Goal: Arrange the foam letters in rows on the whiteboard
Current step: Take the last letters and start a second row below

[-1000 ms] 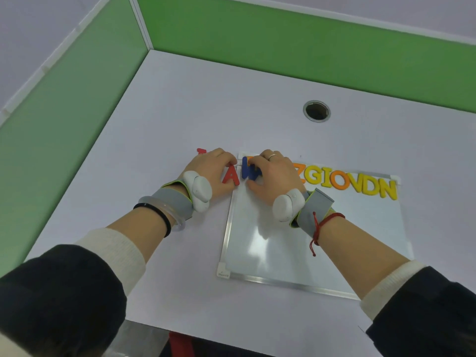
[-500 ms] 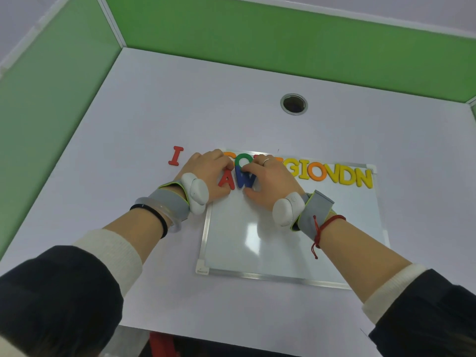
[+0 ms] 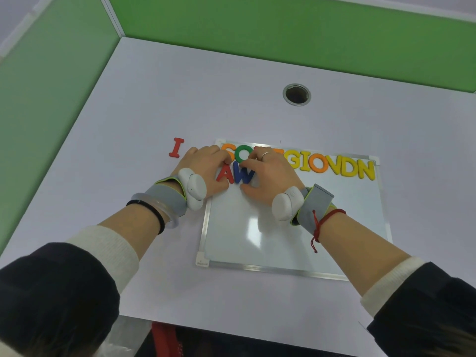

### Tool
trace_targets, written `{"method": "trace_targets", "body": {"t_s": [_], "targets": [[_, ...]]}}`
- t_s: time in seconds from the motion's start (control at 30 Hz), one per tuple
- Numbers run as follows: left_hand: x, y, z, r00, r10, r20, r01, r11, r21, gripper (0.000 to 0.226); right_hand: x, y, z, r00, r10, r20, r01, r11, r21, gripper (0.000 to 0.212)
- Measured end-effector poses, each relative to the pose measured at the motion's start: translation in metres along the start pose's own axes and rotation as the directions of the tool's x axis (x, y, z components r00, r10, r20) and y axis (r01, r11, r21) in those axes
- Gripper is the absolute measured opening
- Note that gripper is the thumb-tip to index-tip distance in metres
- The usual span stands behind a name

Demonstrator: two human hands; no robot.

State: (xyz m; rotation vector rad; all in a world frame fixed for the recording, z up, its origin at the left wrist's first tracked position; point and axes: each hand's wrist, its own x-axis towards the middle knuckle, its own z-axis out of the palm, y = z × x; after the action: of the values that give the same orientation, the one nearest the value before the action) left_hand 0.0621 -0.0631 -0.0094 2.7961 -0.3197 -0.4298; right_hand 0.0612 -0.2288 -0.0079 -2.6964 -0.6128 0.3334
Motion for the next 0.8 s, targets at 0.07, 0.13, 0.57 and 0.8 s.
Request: {"method": "trace_targets", "body": {"t_s": [0.07, 0.13, 0.57, 0.8], "targets": [[-0.001, 0.001, 0.0, 1.0, 0.0, 0.007, 0.0, 1.0, -0.021, 0.037, -0.001, 0.001, 0.0, 1.0, -0.002, 0.0, 0.002, 1.0, -0.001, 0.031], [-0.001, 0.001, 0.0, 1.0, 0.002, 0.022, -0.001, 0.999, -0.045, 0.037, -0.002, 0.002, 0.0, 1.0, -0.002, 0.007, 0.002, 1.0, -0.002, 0.032], [-0.001, 0.0, -0.001, 1.0, 0.023, 0.018, -0.022, 0.999, -0.05, 0.038, 0.0, -0.001, -0.003, 0.998, 0.026, 0.057, -0.021, 0.995, -0.095, 0.03], [-0.002, -0.005, 0.0, 1.0, 0.026, 0.006, -0.025, 0.993, -0.117, 0.043, 0.0, -0.009, -0.007, 0.998, 0.065, 0.019, -0.064, 0.996, -0.062, 0.035]]}}
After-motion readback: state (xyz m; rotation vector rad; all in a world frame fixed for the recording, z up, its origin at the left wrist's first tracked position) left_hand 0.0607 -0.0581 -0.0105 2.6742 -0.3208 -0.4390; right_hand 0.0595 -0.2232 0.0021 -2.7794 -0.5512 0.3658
